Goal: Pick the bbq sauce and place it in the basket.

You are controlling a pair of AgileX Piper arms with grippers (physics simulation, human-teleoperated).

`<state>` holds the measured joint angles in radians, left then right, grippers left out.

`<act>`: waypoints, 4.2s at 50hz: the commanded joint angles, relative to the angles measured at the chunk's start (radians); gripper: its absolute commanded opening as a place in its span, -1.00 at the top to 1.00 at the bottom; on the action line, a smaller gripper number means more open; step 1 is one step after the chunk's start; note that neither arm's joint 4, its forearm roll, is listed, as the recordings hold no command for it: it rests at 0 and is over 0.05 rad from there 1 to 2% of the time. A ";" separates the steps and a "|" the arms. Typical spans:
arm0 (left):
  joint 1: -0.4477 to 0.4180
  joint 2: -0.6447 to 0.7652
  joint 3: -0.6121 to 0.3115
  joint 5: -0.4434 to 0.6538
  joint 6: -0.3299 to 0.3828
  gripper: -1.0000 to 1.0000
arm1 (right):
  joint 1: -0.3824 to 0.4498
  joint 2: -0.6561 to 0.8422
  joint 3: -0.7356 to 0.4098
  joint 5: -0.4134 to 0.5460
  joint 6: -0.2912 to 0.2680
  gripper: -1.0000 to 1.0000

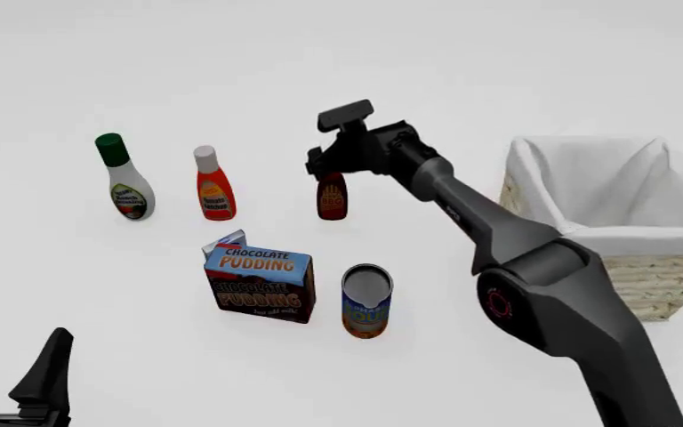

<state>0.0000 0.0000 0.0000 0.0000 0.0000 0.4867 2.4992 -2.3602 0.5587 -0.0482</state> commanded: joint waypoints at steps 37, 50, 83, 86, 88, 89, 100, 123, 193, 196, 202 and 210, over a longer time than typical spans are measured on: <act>0.000 0.000 0.000 0.000 0.000 -1.00 | -0.007 0.136 -0.233 0.125 -0.010 1.00; 0.000 0.000 0.000 0.000 0.000 -1.00 | -0.005 0.045 -0.119 0.076 -0.017 1.00; 0.000 0.000 0.000 0.000 0.000 -1.00 | 0.023 -0.413 0.351 -0.067 -0.053 1.00; 0.000 0.000 0.000 0.000 0.000 -1.00 | 0.029 -0.447 0.374 -0.067 -0.055 1.00; 0.000 0.000 0.000 0.000 0.000 -1.00 | 0.031 -0.472 0.384 -0.063 -0.057 1.00; 0.000 0.000 0.000 0.000 0.000 -1.00 | 0.033 -0.475 0.384 -0.059 -0.059 1.00; 0.000 0.000 0.000 0.000 0.000 -1.00 | 0.048 -0.563 0.423 -0.044 -0.069 1.00; 0.000 0.000 0.000 0.000 0.000 -1.00 | 0.049 -0.748 0.496 0.003 -0.098 1.00; 0.000 0.000 0.000 0.000 0.000 -1.00 | -0.177 -1.098 0.590 0.207 -0.214 1.00; 0.000 0.000 0.000 0.000 0.000 -1.00 | -0.189 -1.111 0.602 0.206 -0.213 1.00; 0.000 0.000 0.000 0.000 0.000 -1.00 | -0.218 -1.140 0.633 0.198 -0.219 1.00; 0.000 0.000 0.000 0.000 0.000 -1.00 | -0.258 -1.174 0.673 0.191 -0.219 1.00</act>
<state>0.0000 0.0000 0.0000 0.0000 0.0000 0.2741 1.3707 -1.7224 0.7564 -0.2762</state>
